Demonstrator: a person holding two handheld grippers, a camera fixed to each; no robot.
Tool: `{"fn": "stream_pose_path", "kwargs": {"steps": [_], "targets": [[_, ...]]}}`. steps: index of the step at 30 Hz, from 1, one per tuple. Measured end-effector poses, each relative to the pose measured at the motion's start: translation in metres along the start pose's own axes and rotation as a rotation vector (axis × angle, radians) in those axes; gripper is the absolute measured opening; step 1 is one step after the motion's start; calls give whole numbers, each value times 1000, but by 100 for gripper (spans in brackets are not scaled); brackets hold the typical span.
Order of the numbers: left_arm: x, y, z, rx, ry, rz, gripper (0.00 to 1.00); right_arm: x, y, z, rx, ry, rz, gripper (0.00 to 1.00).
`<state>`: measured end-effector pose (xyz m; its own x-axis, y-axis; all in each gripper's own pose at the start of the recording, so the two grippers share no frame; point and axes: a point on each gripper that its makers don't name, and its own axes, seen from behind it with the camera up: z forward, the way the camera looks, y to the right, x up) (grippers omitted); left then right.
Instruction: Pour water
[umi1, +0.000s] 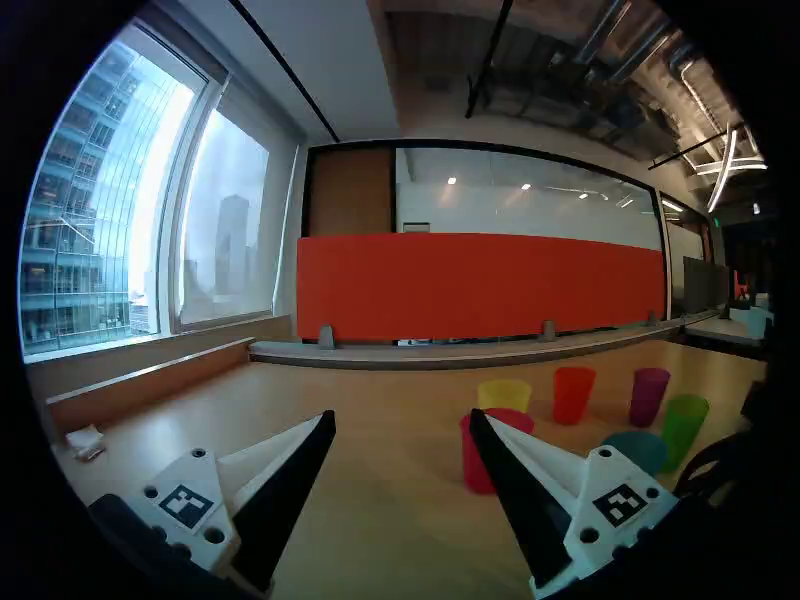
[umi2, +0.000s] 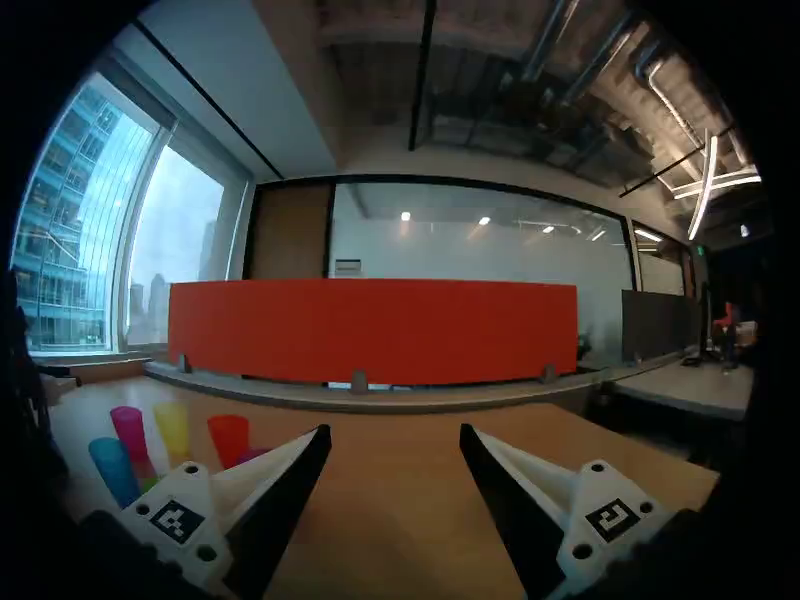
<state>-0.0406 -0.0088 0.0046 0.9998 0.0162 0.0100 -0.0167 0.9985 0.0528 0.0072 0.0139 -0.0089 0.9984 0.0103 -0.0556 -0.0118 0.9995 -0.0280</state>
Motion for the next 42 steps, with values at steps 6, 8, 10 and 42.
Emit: {"fn": "stream_pose_path", "kwargs": {"steps": [6, 8, 10, 42], "targets": [[0, 0, 0, 0, 0, 0, 100, -11, 6, 3, -27, -7, 2, 100], [0, 1, 0, 0, 0, 0, 100, -17, 6, 3, -27, -11, 5, 100], [0, 1, 0, 0, 0, 0, 100, -21, 6, 3, -27, -18, 10, 100], [0, 0, 0, 0, 0, 0, 100, -41, 0, 6, -10, -68, 12, 100]]}}
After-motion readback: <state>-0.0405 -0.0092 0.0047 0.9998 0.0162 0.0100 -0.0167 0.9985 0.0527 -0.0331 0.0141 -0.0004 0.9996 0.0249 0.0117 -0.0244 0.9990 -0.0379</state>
